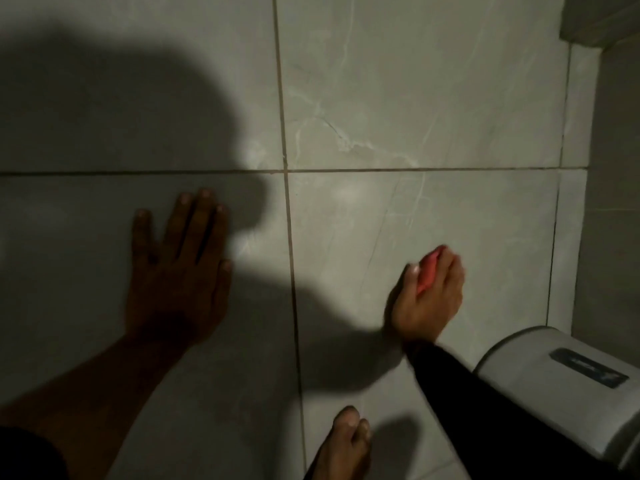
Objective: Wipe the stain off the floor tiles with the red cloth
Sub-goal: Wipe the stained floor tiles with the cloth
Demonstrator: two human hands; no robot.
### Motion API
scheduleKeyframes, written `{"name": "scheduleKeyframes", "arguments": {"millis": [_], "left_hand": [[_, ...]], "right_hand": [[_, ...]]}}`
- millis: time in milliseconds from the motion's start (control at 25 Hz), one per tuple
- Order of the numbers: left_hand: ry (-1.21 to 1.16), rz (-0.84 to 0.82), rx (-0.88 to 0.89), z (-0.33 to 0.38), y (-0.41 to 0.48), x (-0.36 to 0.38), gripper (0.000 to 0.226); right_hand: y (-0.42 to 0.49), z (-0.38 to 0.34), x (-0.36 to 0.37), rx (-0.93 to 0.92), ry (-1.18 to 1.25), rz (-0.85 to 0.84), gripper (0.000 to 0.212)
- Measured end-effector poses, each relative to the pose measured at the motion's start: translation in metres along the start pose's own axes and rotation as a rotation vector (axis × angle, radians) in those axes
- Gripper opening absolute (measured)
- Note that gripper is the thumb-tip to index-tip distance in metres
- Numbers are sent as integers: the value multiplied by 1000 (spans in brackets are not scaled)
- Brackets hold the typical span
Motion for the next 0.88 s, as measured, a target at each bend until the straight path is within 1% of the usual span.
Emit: {"name": "scheduleKeyframes", "arguments": {"millis": [40, 80, 160, 240, 280, 320, 360, 400, 440, 480, 520, 560, 600, 640, 720, 760, 800, 840, 880], "left_hand": [[2, 2, 0, 1, 1, 0, 72], [-1, 6, -1, 1, 1, -1, 72], [1, 15, -5, 1, 0, -1, 72], [16, 20, 10, 1, 0, 0, 72], [19, 23, 11, 0, 0, 1, 72], [13, 30, 9, -1, 0, 1, 72], [9, 34, 3, -1, 0, 2, 72], [9, 34, -2, -1, -1, 2, 72], [12, 29, -3, -1, -1, 3, 72], [11, 24, -2, -2, -1, 4, 72], [11, 22, 2, -1, -1, 4, 72], [11, 20, 4, -1, -1, 4, 72], [11, 17, 3, -1, -1, 4, 72], [10, 11, 2, -1, -1, 4, 72], [5, 6, 1, -1, -1, 4, 71], [2, 8, 1, 0, -1, 3, 71], [1, 14, 2, 0, -1, 3, 72], [-3, 20, 3, 0, 0, 3, 72], [-7, 23, 5, -1, 0, 3, 72]], "right_hand": [[31, -30, -3, 18, 22, 40, 73], [56, -66, -3, -28, 36, 54, 72], [77, -147, 10, -228, 67, 48, 71], [59, -214, 31, -473, 50, 54, 71], [37, -230, 41, -617, 9, 40, 72], [11, -231, 50, -754, -33, 13, 74], [-19, -216, 55, -878, -72, -24, 75], [-50, -186, 57, -968, -99, -68, 74], [-80, -144, 54, -1011, -124, -144, 71], [-104, -96, 49, -1006, -146, -227, 66], [-119, -52, 38, -957, -175, -283, 61], [-122, -16, 28, -887, -218, -289, 60], [-108, 6, 18, -789, -256, -264, 66], [-81, 15, 11, -650, -251, -222, 73], [-11, -9, -1, -309, -123, -108, 77], [24, -36, -5, -195, -40, -35, 77], [47, -68, -4, -167, 10, 27, 76], [52, -100, 2, -210, 26, 58, 75], [40, -125, 13, -319, 28, 67, 75]]}}
Point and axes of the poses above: each hand's wrist, its own y-axis towards the middle knuckle, its own x-axis out of the palm, z = x × y, the point moved 2 cm from there along y, towards the middle knuckle, and after that the axes turned 13 degrees about x, right-handed, at the moved point
